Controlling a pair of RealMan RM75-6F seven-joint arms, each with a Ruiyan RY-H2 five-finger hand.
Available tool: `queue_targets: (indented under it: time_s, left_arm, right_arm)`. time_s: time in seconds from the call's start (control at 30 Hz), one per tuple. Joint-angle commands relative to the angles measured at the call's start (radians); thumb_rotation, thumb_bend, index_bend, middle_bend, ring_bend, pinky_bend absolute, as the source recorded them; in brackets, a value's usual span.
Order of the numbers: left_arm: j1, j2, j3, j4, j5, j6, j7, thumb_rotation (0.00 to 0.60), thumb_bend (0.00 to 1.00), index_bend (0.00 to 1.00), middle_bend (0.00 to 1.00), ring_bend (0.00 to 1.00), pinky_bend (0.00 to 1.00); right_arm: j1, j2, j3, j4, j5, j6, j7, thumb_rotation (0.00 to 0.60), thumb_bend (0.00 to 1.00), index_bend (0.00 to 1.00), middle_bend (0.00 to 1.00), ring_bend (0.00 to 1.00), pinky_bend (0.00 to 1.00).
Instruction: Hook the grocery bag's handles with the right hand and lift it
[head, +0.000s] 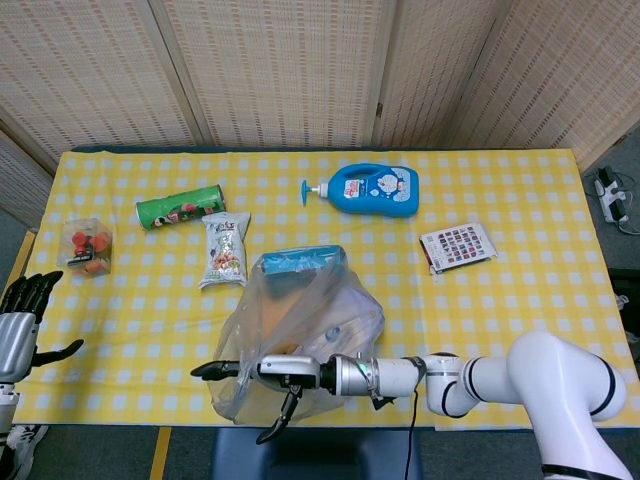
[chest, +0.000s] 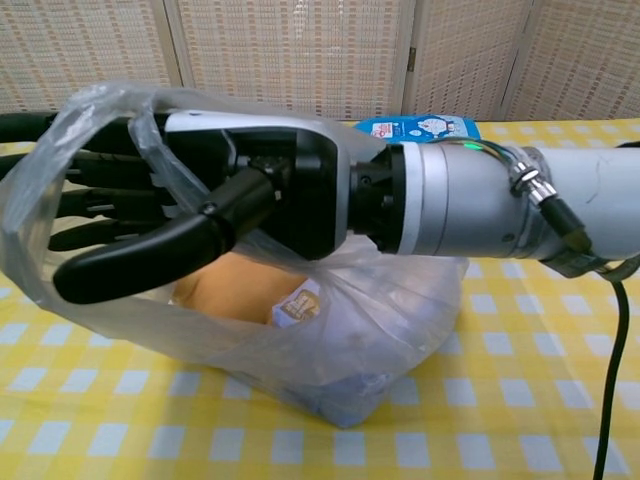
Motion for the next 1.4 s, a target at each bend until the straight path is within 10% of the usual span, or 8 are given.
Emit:
queue_targets:
  time_s: [0.03,1.4]
  left_arm:
    - [0.0,0.0,0.001,-0.001,0.002,0.001,0.001,0.6,0.14,0.0,0.14,0.1,0.0]
    - [-0.002,-0.003,0.002,-0.001,0.001,-0.008,0.008,0.6,0.14,0.0,0.14,0.1,0.0]
  right_arm:
    - [0.006,-0.006,0.002,-0.003,0.001,-0.002,-0.006,0.6,0.2,0.0,0.0,0.02,0.0]
    - [-0.077,-0.065,0.086,0.16,0.124,0.254,0.612,0.6,0.19,0.0,0.03,0.15,0.0]
